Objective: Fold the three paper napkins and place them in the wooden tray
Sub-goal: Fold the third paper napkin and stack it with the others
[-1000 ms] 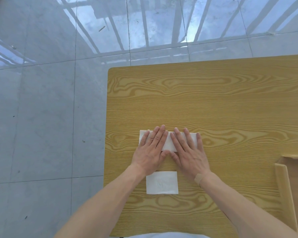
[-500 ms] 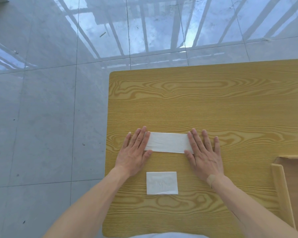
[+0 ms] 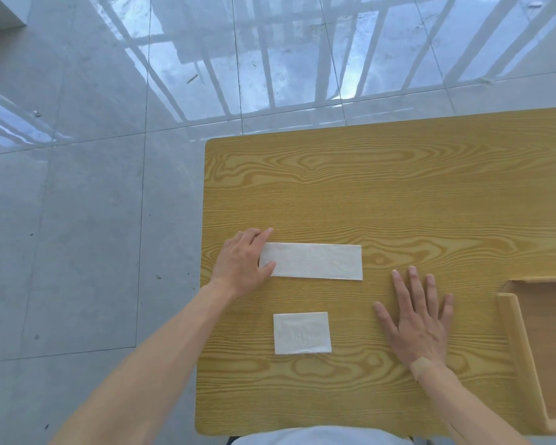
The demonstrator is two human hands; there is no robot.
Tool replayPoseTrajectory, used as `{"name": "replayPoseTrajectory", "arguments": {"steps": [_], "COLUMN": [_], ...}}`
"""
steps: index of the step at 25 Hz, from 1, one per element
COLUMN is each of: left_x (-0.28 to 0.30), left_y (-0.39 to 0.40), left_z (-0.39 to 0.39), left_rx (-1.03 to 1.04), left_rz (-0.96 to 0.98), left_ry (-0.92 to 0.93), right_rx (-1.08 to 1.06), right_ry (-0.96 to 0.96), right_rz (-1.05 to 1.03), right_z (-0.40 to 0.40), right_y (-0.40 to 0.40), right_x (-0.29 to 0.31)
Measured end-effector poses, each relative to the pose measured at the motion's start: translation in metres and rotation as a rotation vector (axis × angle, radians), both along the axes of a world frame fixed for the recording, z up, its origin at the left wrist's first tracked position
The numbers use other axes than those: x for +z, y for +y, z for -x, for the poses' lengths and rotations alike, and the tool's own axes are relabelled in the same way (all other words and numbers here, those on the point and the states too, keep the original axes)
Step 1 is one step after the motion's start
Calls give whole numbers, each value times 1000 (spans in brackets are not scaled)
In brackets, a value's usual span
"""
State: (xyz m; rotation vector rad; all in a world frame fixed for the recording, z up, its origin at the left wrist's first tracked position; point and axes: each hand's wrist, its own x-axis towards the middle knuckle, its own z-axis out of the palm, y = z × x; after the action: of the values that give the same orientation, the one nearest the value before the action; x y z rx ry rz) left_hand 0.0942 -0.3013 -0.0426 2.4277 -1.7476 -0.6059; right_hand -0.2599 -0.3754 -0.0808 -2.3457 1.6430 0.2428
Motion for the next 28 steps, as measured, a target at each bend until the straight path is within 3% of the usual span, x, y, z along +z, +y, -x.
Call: {"name": "replayPoseTrajectory", "arguments": {"steps": [9,14,24,28], "left_x": [12,9,42,47], "left_y": [-31,-28,-32,-50], "left_z": [-1,5,25,48], "left_rx": [146,199,573,577], "left_rz": [-269,-230,-32,40], "left_ry": [164,248,774,813], "right_rx": [-80,-89,-91,-89], "right_ry": [-11,-28,-48,-56], "right_rz": [21,25,34,34], "right_z": [-1,-2,-3,-2], "right_y": [5,4,5,5], "right_x": [-3,-4,-4,-4]}}
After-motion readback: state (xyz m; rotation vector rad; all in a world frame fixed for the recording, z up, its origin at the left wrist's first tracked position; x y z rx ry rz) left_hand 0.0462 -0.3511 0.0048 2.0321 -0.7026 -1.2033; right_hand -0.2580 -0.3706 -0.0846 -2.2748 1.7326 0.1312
